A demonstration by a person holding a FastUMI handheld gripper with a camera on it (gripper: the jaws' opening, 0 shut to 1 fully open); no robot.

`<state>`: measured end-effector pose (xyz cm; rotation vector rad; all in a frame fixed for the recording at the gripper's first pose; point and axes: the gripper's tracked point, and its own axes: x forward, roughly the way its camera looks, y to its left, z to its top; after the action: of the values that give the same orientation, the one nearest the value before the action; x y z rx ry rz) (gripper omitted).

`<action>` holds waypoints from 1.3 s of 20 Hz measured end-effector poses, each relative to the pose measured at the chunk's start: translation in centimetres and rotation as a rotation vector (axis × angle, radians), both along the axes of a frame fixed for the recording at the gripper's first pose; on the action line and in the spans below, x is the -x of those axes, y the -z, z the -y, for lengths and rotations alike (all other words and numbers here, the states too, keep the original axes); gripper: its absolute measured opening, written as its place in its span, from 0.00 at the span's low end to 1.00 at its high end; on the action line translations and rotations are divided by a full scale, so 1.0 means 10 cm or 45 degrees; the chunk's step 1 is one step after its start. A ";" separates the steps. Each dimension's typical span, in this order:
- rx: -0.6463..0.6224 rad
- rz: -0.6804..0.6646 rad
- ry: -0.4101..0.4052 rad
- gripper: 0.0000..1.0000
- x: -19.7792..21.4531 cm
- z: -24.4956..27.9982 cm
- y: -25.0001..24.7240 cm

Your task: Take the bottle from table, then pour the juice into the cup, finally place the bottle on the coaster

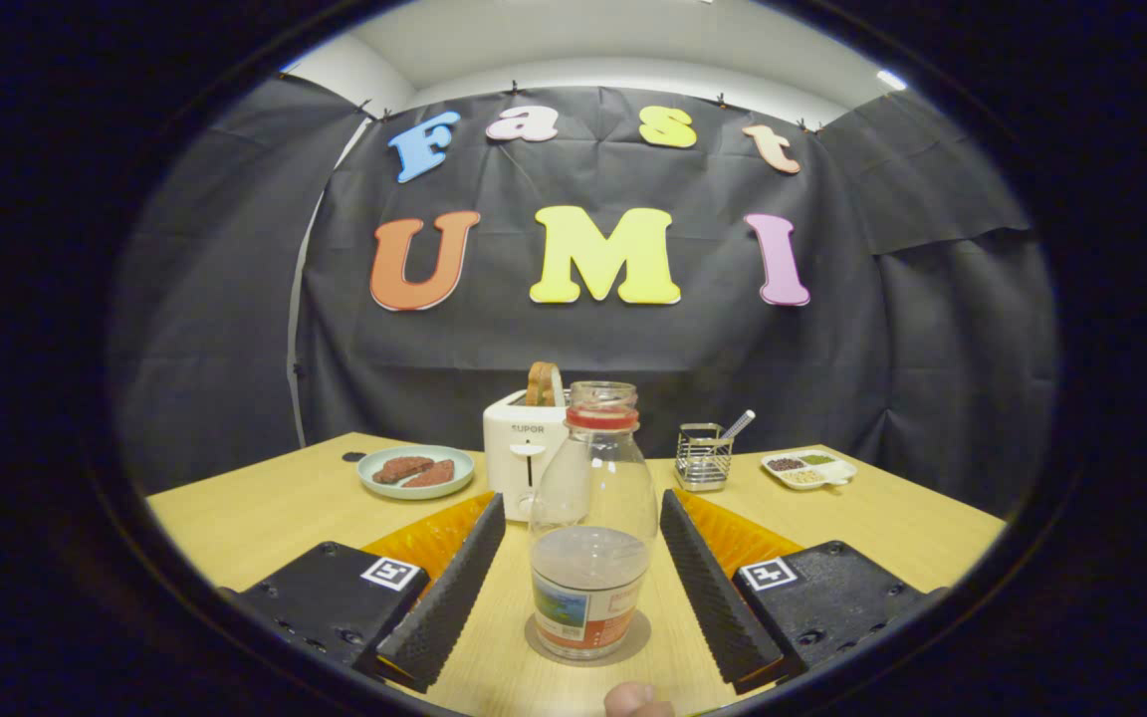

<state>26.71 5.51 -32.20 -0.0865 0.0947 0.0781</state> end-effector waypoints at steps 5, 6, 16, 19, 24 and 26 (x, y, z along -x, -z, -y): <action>0.013 0.035 -0.040 1.00 0.32 0.01 -0.40; 0.014 0.040 -0.046 1.00 0.40 0.03 -0.46; -0.005 0.110 -0.031 1.00 1.41 0.06 -1.40; 0.005 0.109 -0.026 1.00 1.71 0.07 -1.66; 0.084 0.076 0.041 1.00 1.97 0.20 -1.91; 0.082 0.083 0.052 1.00 2.08 0.22 -2.05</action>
<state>5.96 3.27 -11.70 -0.1511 0.0335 0.0317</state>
